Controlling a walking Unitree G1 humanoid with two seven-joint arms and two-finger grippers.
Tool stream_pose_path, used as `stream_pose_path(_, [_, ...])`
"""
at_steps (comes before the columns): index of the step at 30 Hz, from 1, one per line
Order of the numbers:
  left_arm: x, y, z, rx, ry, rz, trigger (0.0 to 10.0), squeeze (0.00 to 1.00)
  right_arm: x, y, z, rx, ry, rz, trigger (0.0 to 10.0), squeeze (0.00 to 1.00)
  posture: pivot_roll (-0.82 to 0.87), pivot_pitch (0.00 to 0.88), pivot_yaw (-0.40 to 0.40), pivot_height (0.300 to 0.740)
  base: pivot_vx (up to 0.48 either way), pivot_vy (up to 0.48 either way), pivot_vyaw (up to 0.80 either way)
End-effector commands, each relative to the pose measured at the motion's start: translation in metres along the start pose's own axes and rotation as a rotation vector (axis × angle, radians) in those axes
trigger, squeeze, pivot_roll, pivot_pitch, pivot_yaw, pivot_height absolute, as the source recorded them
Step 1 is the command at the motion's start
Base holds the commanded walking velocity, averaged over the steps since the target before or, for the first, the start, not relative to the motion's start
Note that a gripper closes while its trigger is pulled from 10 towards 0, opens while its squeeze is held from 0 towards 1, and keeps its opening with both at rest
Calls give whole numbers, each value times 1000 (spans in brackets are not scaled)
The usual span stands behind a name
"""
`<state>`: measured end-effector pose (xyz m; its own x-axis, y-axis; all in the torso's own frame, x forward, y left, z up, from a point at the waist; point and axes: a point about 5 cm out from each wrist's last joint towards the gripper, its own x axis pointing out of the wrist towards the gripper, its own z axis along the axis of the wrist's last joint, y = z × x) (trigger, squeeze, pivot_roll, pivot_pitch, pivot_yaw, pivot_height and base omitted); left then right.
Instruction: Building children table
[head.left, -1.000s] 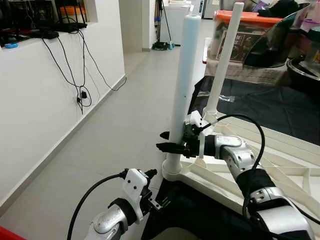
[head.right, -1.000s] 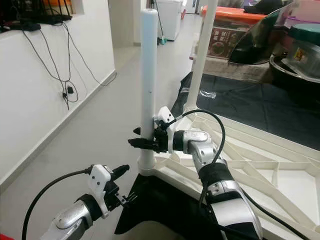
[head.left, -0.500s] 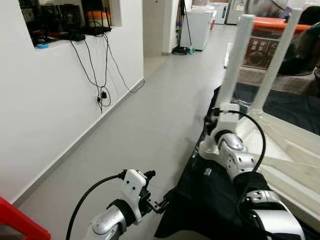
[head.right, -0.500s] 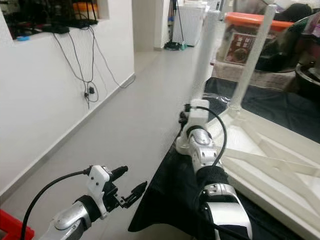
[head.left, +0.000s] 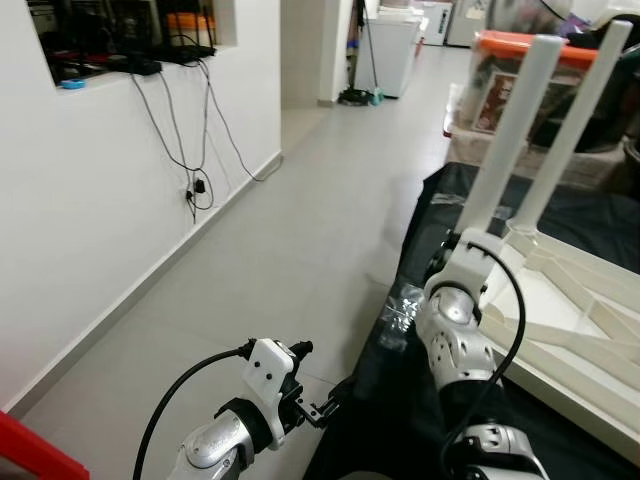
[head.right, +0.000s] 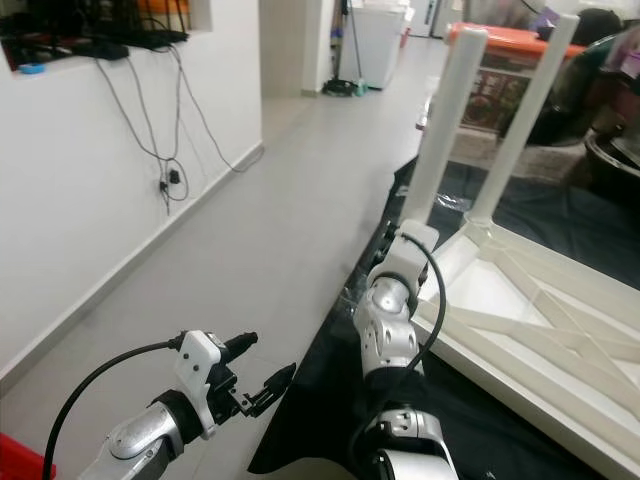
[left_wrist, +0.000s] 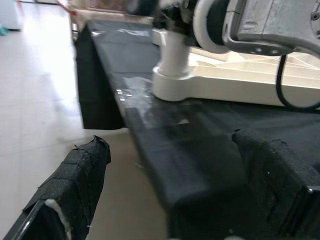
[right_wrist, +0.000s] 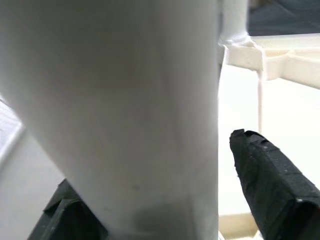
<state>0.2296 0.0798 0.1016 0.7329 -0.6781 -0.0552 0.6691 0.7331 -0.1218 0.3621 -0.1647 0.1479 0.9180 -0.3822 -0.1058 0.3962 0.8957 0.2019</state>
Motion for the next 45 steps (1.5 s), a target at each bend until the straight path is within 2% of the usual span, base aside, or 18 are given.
stream_pose_path(1, [0, -1, -1, -12, 5, -8, 10000, 0, -4, 16, 18, 2, -120, 118, 10000, 0, 70, 0, -46, 740, 0, 0, 0])
stream_pose_path(2, [1, -1, -2, -12, 6, -9, 10000, 0, -4, 25, 24, 24, -162, 249, 10000, 0, 70, 0, -46, 740, 0, 0, 0])
stream_pose_path(4, [1, -1, -2, -12, 6, -10, 10000, 0, -5, 27, 25, 33, -166, 276, 10000, 0, 69, 0, -46, 740, 0, 0, 0])
stream_pose_path(5, [1, -1, -2, -13, 6, -11, 10000, 0, -5, 34, 26, 31, -154, 427, 10000, 0, 68, 0, -46, 740, 0, 0, 0])
stream_pose_path(10, [1, -2, -2, -13, 6, -13, 10000, 0, -4, 39, 25, 24, -89, 663, 10000, 0, 68, 0, -48, 740, 0, 0, 0])
stream_pose_path(13, [2, -2, -2, -16, 5, -15, 10000, 0, -5, 35, 22, -57, 31, 986, 10000, 0, 65, 0, -48, 740, 0, 0, 0])
stream_pose_path(14, [2, -2, -2, -16, 5, -15, 10000, 0, -5, 35, 22, -57, 31, 986, 10000, 0, 65, 0, -48, 740, 0, 0, 0])
stream_pose_path(18, [3, -2, -2, -15, 5, -16, 10000, 0, -19, 32, 21, -171, 124, 1362, 10000, 0, 67, 0, -48, 740, 0, 0, 0])
stream_pose_path(21, [3, -2, -2, -15, 5, -16, 10000, 0, -24, 31, 19, -186, 169, 1456, 10000, 0, 70, 0, -52, 740, 0, 0, 0])
stream_pose_path(24, [2, -2, -2, -13, 4, -10, 10000, 0, -35, 31, 14, -253, 269, 1664, 10000, 0, 79, 0, -56, 740, 0, 0, 0])
stream_pose_path(30, [2, -1, -1, -11, 3, -7, 10000, 0, -34, 31, 11, -338, 287, 1686, 10000, 0, 81, 0, -55, 740, 0, 0, 0])
stream_pose_path(31, [2, -1, -1, -11, 3, -4, 10000, 0, -30, 28, 3, -460, 343, 1669, 3020, 0, 80, 0, -54, 740, 0, 0, 0])
stream_pose_path(33, [2, -1, -1, -11, 3, -4, 10000, 0, -30, 28, 3, -460, 343, 1669, 3020, 0, 80, 0, -54, 740, 0, 0, 0])
stream_pose_path(34, [2, -1, -1, -12, 4, -5, 10000, 0, -26, 27, 0, -513, 337, 1626, 0, 0, 78, 0, -52, 740, 0, 0, 0])
stream_pose_path(39, [1, -1, -1, -13, 4, -5, 10000, 0, -14, 27, 1, -567, 252, 1443, 0, 0, 77, 0, -50, 740, 0, 0, 0])
stream_pose_path(41, [1, -1, -1, -16, 4, -5, 10000, 0, 0, 22, 3, -515, 215, 1192, 0, 0, 78, 0, -52, 740, 0, 0, 0])
stream_pose_path(42, [1, -1, -1, -16, 4, -5, 10000, 0, 0, 22, 3, -515, 215, 1192, 0, 0, 78, 0, -52, 740, 0, 0, 0])
stream_pose_path(45, [1, -1, -1, -17, 4, -6, 10000, 0, 12, 14, 5, -472, 191, 968, 0, 0, 73, 0, -47, 740, 0, 0, 0])
